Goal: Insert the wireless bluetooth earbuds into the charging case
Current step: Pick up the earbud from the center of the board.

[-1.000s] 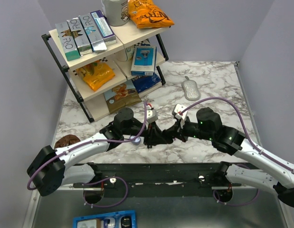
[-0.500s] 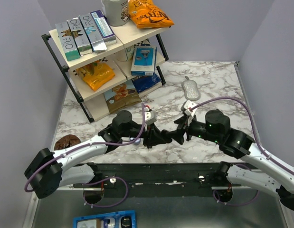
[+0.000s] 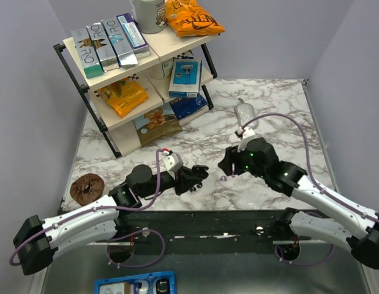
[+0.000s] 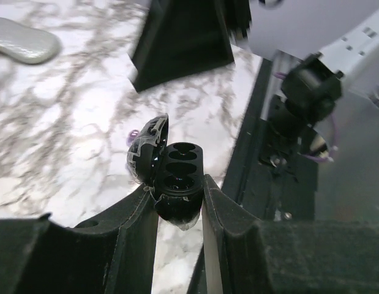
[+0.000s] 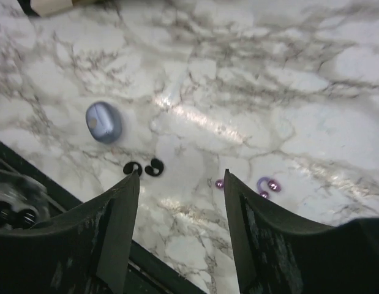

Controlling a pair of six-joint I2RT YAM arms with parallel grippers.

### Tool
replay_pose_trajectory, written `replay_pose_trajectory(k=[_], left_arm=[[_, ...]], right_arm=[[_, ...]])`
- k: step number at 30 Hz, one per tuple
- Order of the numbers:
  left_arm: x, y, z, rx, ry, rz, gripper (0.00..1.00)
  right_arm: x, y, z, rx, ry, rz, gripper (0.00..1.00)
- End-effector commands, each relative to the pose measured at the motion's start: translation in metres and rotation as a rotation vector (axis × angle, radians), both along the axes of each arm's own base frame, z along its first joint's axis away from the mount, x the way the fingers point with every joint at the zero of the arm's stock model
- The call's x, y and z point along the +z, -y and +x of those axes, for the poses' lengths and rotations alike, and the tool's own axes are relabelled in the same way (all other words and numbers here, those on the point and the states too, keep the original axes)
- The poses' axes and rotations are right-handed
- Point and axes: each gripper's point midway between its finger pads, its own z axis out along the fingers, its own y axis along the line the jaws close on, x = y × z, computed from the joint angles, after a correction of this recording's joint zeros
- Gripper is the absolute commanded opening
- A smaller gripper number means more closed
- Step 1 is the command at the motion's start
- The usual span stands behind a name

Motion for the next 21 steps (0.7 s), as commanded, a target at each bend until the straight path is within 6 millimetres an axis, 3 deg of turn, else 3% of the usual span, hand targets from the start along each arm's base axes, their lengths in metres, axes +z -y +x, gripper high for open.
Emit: replay_pose_trajectory(k=[1, 10, 11, 13, 15, 21], left_arm=[[0.010, -0.033, 0.032, 0.266, 0.028, 0.003, 0.00], [0.010, -0.060, 0.038, 0.394, 0.012, -0.002, 0.00], [0.010, -0.060, 0.037, 0.401, 0.014, -0.005, 0.00], [0.009, -0.060, 0.036, 0.402, 0.018, -0.001, 0.00], [0.009, -0.059, 0.033, 0.399, 0.022, 0.003, 0.00], [0.007, -0.058, 0.032, 0.401, 0.031, 0.015, 0.00]], right_arm=[[-0.045, -0.035, -0.022, 0.175, -0.150, 0.042, 0.63], [-0.076, -0.081, -0.034, 0.323, -0.250, 0.064, 0.52], [-0.090, -0.084, -0.035, 0.321, -0.294, 0.049, 0.51], [-0.097, -0.091, -0.033, 0.299, -0.325, 0.074, 0.49], [-0.117, -0.088, -0.032, 0.256, -0.377, 0.050, 0.47], [-0.131, -0.089, -0.025, 0.149, -0.407, 0.114, 0.39]])
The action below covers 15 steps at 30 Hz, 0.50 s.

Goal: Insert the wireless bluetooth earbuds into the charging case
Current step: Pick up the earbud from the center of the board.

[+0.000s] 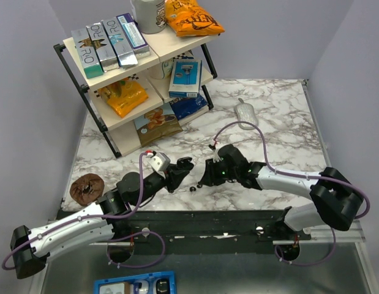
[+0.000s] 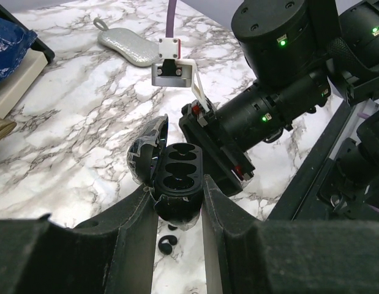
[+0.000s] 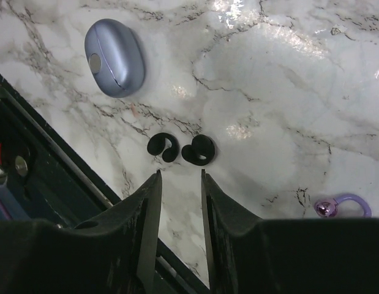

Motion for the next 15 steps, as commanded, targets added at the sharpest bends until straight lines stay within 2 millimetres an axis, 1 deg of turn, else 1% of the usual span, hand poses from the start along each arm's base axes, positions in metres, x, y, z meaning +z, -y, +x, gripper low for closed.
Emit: replay_pose_trajectory(k=[1, 4, 5, 8, 10, 15], left_arm=[[-0.005, -0.006, 0.005, 0.048, 0.003, 0.022, 0.00], [-0.004, -0.008, 0.005, 0.059, 0.005, 0.016, 0.00], [-0.004, -0.009, 0.006, 0.061, 0.008, 0.014, 0.00], [-0.002, -0.010, 0.005, 0.065, 0.011, 0.009, 0.00], [-0.002, -0.009, 0.005, 0.062, 0.012, 0.010, 0.00], [-0.003, -0.007, 0.004, 0.054, 0.007, 0.016, 0.00]], right_arm=[[-0.001, -0.008, 0.007, -0.111, -0.030, 0.082, 0.38], [-0.007, -0.008, 0.009, -0.161, -0.061, 0.086, 0.37], [-0.012, -0.005, 0.008, -0.175, -0.069, 0.076, 0.37], [-0.018, -0.001, 0.007, -0.203, -0.080, 0.060, 0.39], [-0.023, 0.001, 0.006, -0.206, -0.089, 0.047, 0.41], [-0.034, 0.002, 0.003, -0.212, -0.117, 0.031, 0.40]])
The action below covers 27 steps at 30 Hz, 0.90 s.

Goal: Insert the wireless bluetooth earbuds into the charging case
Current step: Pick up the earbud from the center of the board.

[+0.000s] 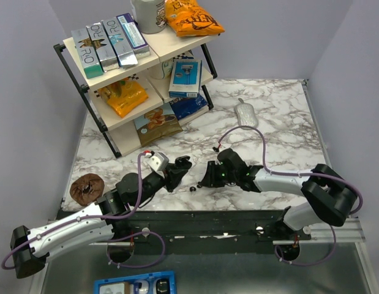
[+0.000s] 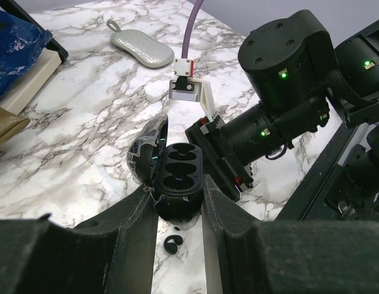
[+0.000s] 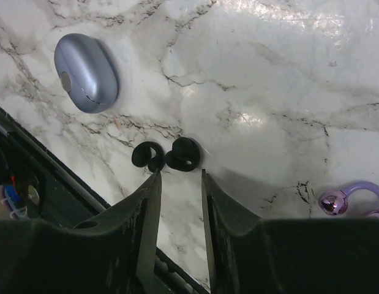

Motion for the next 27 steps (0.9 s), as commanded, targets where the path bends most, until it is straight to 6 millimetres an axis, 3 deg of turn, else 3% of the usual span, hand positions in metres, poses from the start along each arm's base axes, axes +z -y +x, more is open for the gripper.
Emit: replay_pose_trajectory(k=[1, 18, 27], left_arm=[[-0.004, -0.001, 0.001, 0.013, 0.005, 0.016, 0.00], [-0.002, -0.003, 0.002, 0.025, 0.005, 0.006, 0.00], [-0.003, -0.001, 0.000, 0.018, 0.002, 0.007, 0.00]], right_arm=[[-0.012, 0.000, 0.002, -0.038, -0.014, -0.005, 0.39], [-0.029, -0.003, 0.007, -0.066, -0.048, -0.040, 0.33], [-0.038, 0.004, 0.004, -0.064, -0.060, -0.078, 0.17]])
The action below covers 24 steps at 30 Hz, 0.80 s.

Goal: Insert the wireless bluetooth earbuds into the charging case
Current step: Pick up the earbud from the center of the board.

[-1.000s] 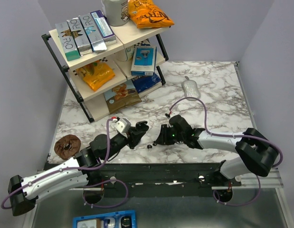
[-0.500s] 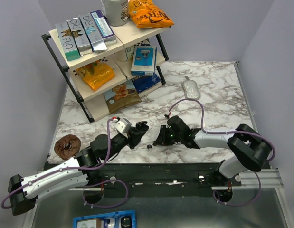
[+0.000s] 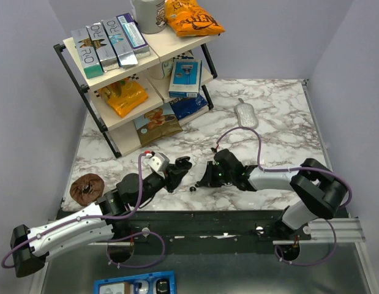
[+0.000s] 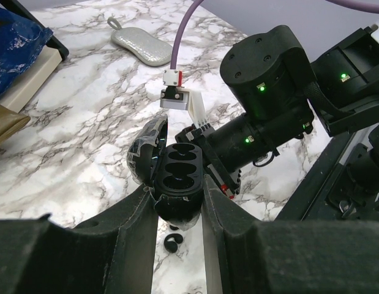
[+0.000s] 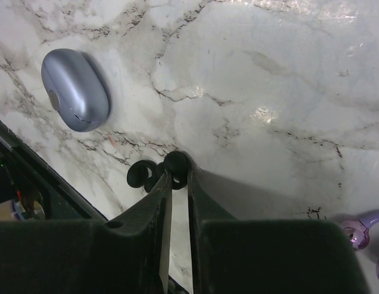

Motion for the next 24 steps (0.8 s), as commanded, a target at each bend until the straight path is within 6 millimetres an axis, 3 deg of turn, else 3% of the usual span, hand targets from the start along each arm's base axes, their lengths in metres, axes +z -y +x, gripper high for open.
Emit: replay_pose_trajectory(k=[1, 5, 7, 12, 14, 16, 18, 19, 24], left_arm=[[-0.002, -0.001, 0.001, 0.012, 0.005, 0.001, 0.00], [-0.002, 0.000, 0.001, 0.008, 0.005, -0.002, 0.00], [-0.001, 0.000, 0.000, 0.007, 0.007, -0.002, 0.00], [0.001, 0.002, 0.001, 0.005, 0.010, -0.002, 0.00], [0.002, 0.004, 0.002, 0.004, 0.012, 0.000, 0.00], [0.004, 0.005, 0.002, -0.001, 0.020, 0.004, 0.00], [0.006, 0.007, 0.003, -0.004, 0.031, 0.018, 0.00], [0.006, 0.008, 0.003, -0.011, 0.035, 0.029, 0.00], [0.006, 0.026, -0.008, -0.147, 0.047, 0.083, 0.00]], right_arm=[[-0.019, 0.015, -0.003, -0.021, -0.009, -0.088, 0.14], [-0.005, 0.024, -0.002, -0.008, 0.044, -0.105, 0.01], [0.007, 0.030, 0.003, -0.019, 0.092, -0.117, 0.01], [0.068, 0.051, 0.005, 0.048, 0.254, -0.169, 0.01], [0.084, 0.060, 0.000, 0.106, 0.313, -0.191, 0.01], [0.116, 0.061, -0.003, 0.145, 0.377, -0.160, 0.01], [0.124, 0.068, -0.013, 0.245, 0.403, -0.195, 0.01], [0.143, 0.069, -0.013, 0.257, 0.437, -0.184, 0.01], [0.172, 0.080, -0.034, 0.440, 0.563, -0.185, 0.01]])
